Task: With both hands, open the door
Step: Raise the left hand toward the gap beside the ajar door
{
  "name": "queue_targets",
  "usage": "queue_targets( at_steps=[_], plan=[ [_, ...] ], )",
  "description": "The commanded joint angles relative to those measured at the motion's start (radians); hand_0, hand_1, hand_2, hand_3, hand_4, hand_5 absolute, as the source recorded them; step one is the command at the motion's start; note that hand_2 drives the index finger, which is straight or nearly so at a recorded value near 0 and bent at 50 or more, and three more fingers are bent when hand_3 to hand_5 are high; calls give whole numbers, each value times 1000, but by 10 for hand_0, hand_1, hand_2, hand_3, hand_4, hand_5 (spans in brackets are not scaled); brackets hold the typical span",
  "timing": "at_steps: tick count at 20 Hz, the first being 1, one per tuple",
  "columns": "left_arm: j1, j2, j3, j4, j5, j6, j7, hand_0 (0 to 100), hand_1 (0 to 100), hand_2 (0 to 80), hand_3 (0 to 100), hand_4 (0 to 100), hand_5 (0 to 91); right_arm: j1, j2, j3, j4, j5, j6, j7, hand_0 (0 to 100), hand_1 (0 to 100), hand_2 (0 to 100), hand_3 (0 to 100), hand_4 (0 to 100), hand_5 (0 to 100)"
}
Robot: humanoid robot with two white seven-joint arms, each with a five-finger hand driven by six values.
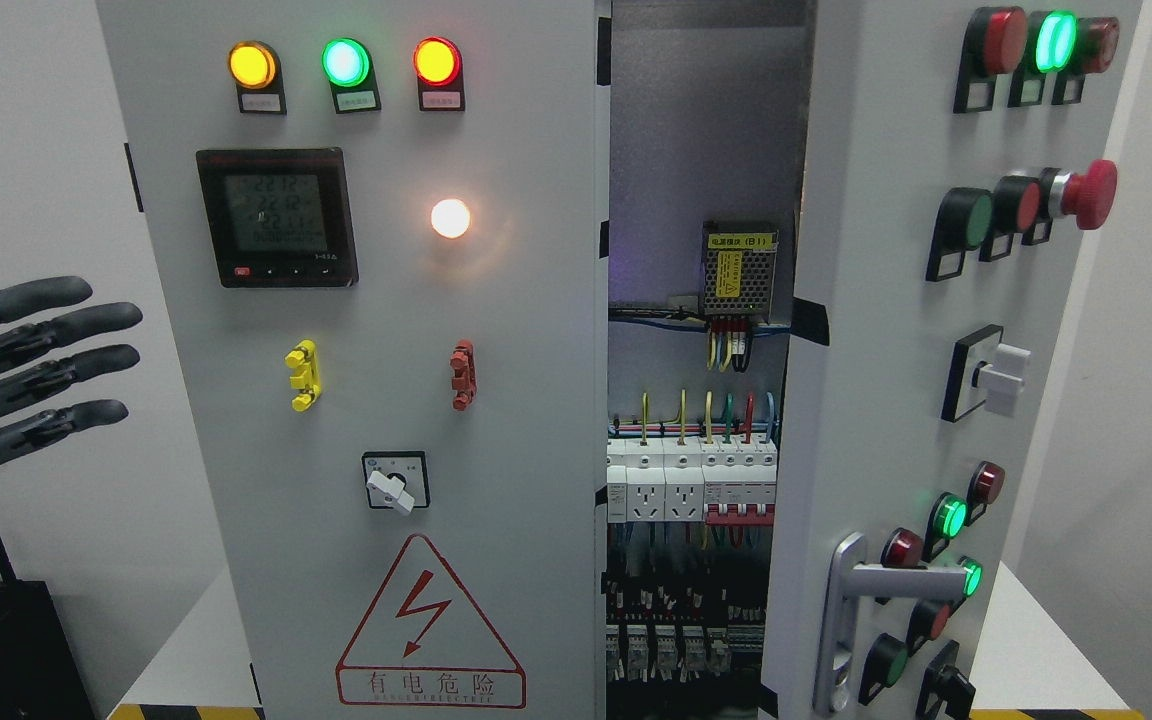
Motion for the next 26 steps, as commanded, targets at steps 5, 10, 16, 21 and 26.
queue_targets(
  at_steps=[5,10,16,21,26],
  plan=[
    [-784,-155,-1116,17,-7,23,1,0,0,0,0,0,0,0,0,0,0,0,0,0,382,0,0,0,0,0],
    [-1119,-311,-1495,102,5,48,1,0,0,0,0,0,0,0,0,0,0,0,0,0,382,0,0,0,0,0],
    [-1133,-458,-1539,181,39,42,29,0,0,0,0,0,0,0,0,0,0,0,0,0,382,0,0,0,0,0],
    [-1160,-547,-1534,227,106,43,32,0,0,0,0,0,0,0,0,0,0,2,0,0,381,0,0,0,0,0],
    [-1223,-664,-1530,240,129,50,30,0,0,0,0,0,0,0,0,0,0,0,-1,0,381,0,0,0,0,0]
  ],
)
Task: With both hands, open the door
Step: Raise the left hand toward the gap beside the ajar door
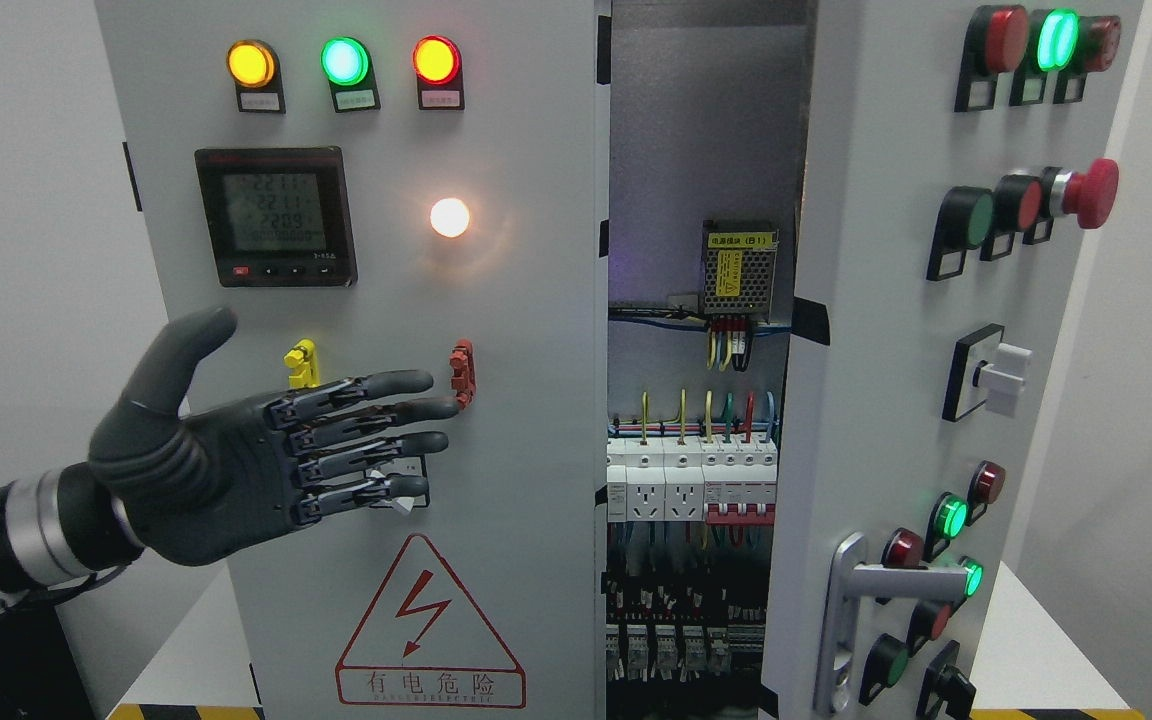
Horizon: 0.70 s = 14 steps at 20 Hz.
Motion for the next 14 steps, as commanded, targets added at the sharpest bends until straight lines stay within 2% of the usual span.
queue_targets(
  at_steps=[1,7,11,14],
  plan=[
    [-72,-251,-182,81,43,5,-1,0,0,0,0,0,0,0,0,0,0,0,0,0,381,0,0,0,0,0],
    [-78,-363,-61,145,46,11,0,0,0,0,0,0,0,0,0,0,0,0,0,0,381,0,0,0,0,0],
    [-73,-420,49,177,44,103,2,0,0,0,0,0,0,0,0,0,0,0,0,0,381,0,0,0,0,0],
    [-73,-452,85,177,44,117,2,0,0,0,0,0,0,0,0,0,0,0,0,0,381,0,0,0,0,0]
  ],
)
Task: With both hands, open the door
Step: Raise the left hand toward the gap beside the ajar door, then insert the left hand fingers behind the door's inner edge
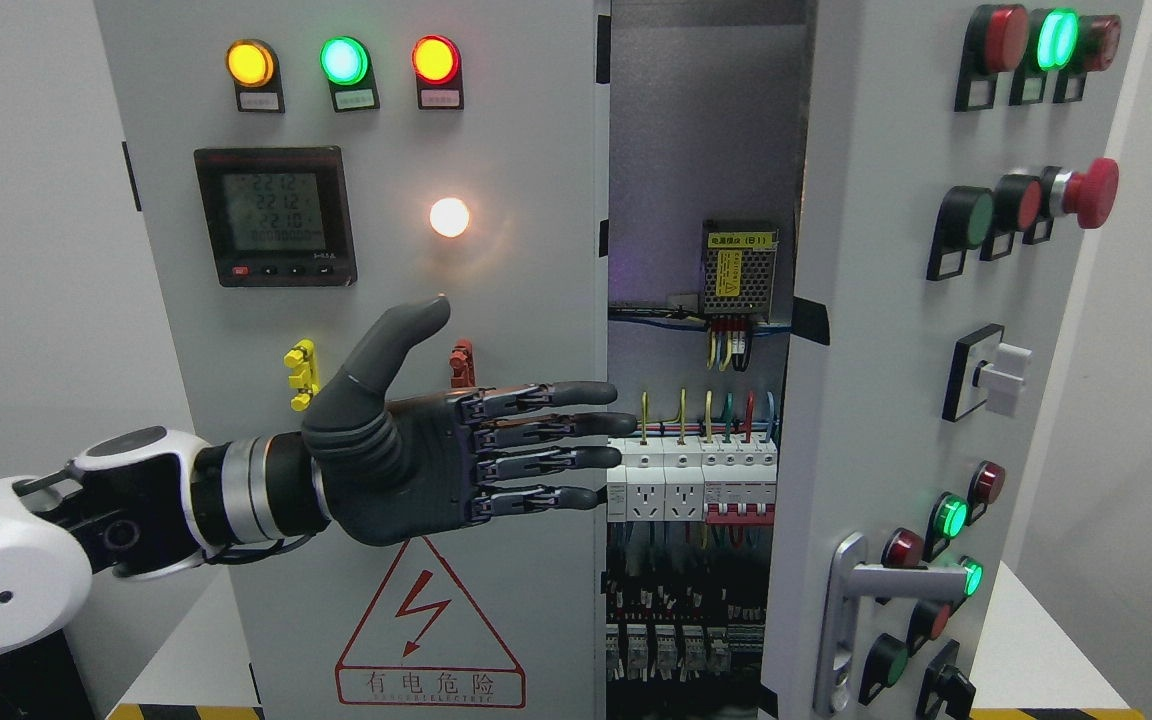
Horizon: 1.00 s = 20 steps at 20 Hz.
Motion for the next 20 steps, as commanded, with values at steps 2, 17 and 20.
queue_targets(
  at_steps=[2,17,20],
  plan=[
    [-4,-195,109,69,3,23,1,0,0,0,0,0,0,0,0,0,0,0,0,0,381,0,0,0,0,0],
    [-3,-311,169,63,-45,23,76,0,0,0,0,0,0,0,0,0,0,0,0,0,382,0,0,0,0,0],
    [-3,-328,169,58,-46,24,108,0,0,0,0,0,0,0,0,0,-2,0,0,0,382,0,0,0,0,0]
  ],
)
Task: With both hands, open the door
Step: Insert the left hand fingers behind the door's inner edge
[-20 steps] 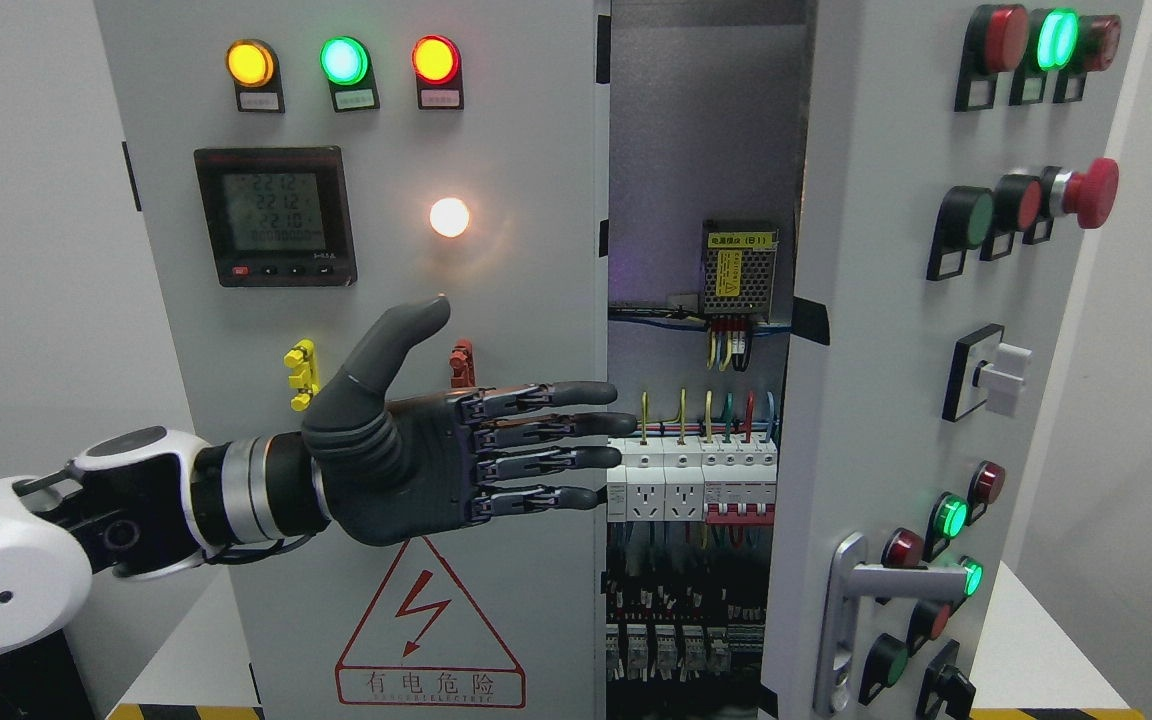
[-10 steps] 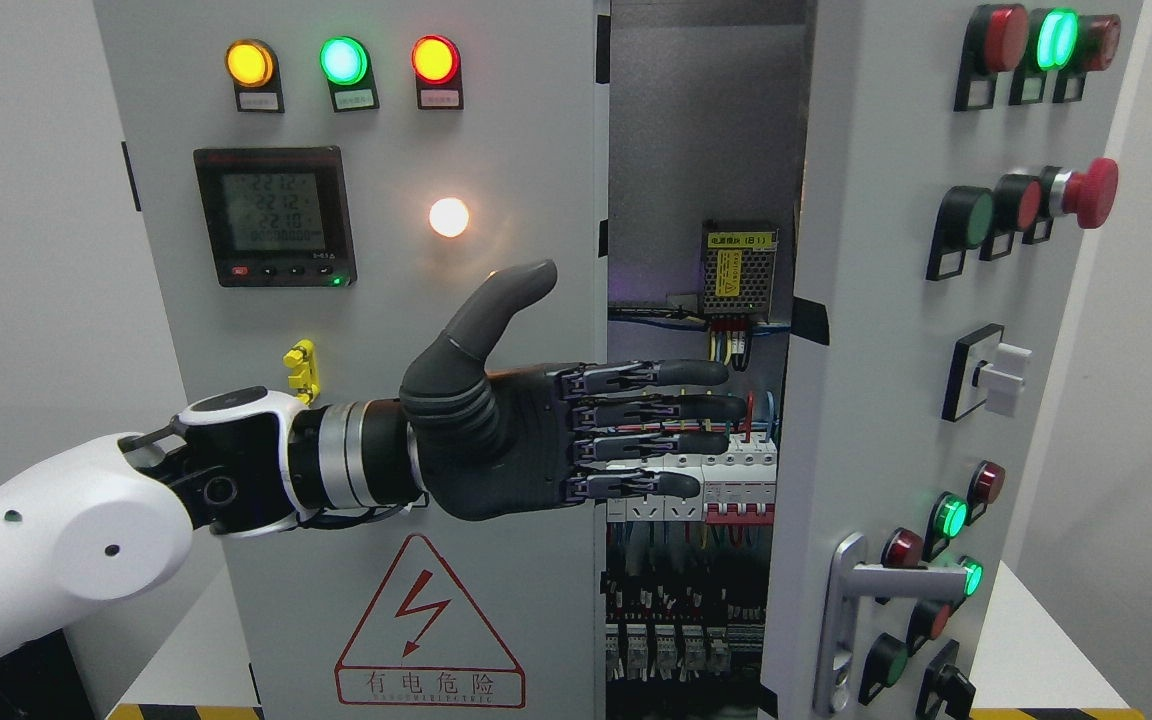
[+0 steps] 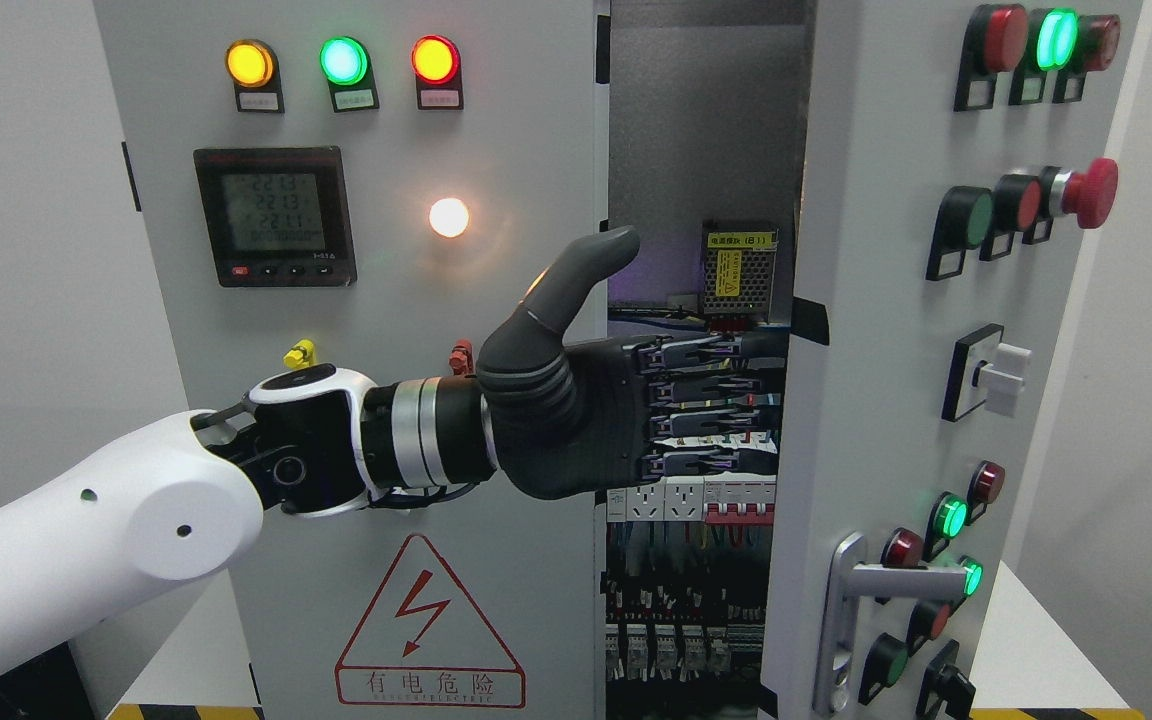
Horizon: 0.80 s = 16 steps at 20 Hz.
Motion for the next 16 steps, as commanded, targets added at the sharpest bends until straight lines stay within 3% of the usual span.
queue_targets(
  at_steps=[1,8,16],
  plan=[
    [0,-100,40,3,-14,2,34,0,0,0,0,0,0,0,0,0,0,0,0,0,382,0,0,0,0,0],
    [0,-131,38,-8,-68,7,39,0,0,0,0,0,0,0,0,0,0,0,0,0,381,0,0,0,0,0],
    [0,-191,38,-55,-100,7,155,0,0,0,0,0,0,0,0,0,0,0,0,0,381,0,0,0,0,0]
  ],
)
